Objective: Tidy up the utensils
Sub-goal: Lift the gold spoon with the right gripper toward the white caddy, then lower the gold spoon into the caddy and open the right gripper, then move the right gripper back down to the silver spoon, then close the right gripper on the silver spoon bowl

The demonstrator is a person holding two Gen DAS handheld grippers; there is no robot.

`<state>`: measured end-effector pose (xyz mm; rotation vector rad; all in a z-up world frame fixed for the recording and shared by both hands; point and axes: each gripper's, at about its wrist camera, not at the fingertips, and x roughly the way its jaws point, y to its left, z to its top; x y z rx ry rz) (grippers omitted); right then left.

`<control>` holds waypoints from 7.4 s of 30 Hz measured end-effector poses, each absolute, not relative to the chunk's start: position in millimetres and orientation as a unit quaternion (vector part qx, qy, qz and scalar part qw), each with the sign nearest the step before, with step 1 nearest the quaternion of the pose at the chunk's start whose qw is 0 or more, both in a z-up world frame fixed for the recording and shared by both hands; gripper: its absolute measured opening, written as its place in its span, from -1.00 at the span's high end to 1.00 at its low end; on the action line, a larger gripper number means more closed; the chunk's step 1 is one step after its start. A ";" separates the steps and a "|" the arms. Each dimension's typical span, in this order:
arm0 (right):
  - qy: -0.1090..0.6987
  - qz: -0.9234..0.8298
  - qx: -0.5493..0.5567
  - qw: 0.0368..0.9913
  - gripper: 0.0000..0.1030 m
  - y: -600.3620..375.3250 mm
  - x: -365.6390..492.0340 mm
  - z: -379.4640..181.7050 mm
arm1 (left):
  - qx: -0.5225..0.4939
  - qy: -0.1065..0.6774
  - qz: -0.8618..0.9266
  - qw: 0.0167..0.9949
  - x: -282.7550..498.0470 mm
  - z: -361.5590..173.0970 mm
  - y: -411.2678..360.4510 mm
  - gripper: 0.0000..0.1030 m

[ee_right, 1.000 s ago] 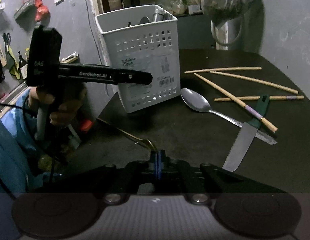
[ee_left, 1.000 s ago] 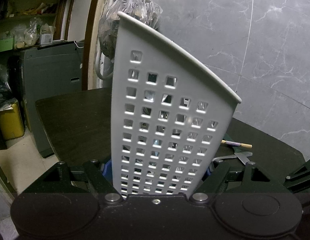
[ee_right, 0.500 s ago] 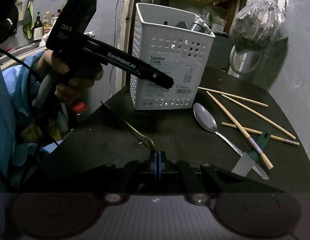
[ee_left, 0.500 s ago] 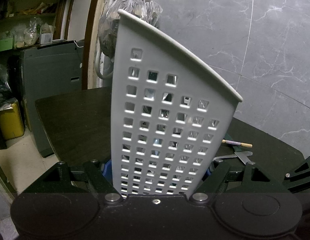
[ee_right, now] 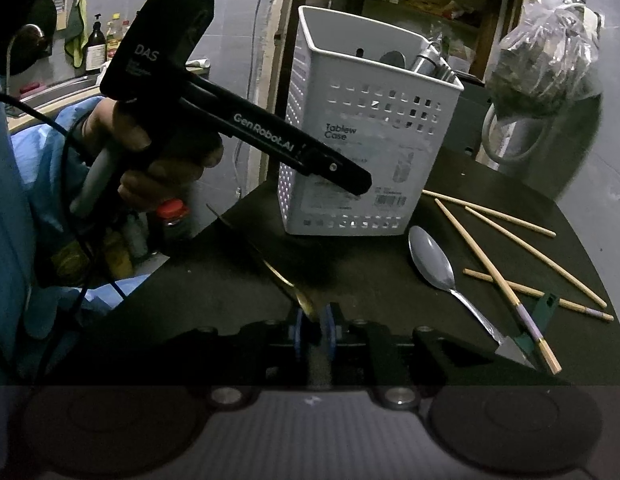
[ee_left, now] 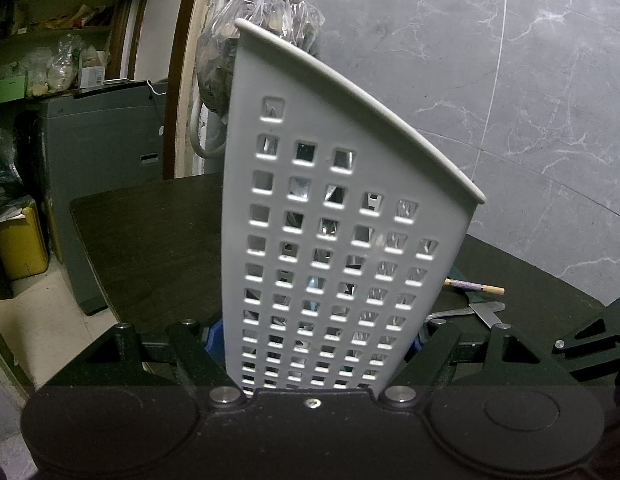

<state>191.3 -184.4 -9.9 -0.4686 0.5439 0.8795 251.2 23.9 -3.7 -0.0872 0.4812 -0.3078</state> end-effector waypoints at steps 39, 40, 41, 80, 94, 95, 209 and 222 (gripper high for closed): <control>0.115 0.189 -0.181 0.958 0.98 -245.2 148.4 73.7 | -0.051 0.241 -0.151 0.957 251.9 -5.1 25.6 -0.54; 0.105 0.184 -0.187 0.959 0.98 -244.3 149.5 79.2 | -0.052 0.241 -0.151 0.957 251.9 -5.2 25.8 -0.54; 0.094 0.178 -0.193 0.960 0.98 -243.7 150.0 84.9 | -0.052 0.241 -0.150 0.957 252.0 -5.4 25.8 -0.54; -0.068 0.329 -0.328 0.883 0.97 -137.5 193.7 145.7 | -0.051 0.244 -0.146 0.957 252.3 -3.9 23.3 -0.54; 0.002 0.384 -0.312 0.869 0.95 -116.4 225.4 113.8 | -0.050 0.244 -0.146 0.957 251.9 -3.9 23.4 -0.54; 0.004 0.383 -0.308 0.871 0.94 -116.3 228.0 111.8 | -0.050 0.244 -0.146 0.957 252.2 -3.9 23.2 -0.54; 0.337 0.365 -0.111 0.861 0.02 -191.6 319.7 -0.6 | -0.046 0.248 -0.140 0.958 253.1 -2.6 19.6 -0.54; 0.321 0.340 -0.104 0.878 0.21 -184.8 313.9 -4.5 | -0.046 0.248 -0.140 0.957 253.0 -2.5 19.5 -0.54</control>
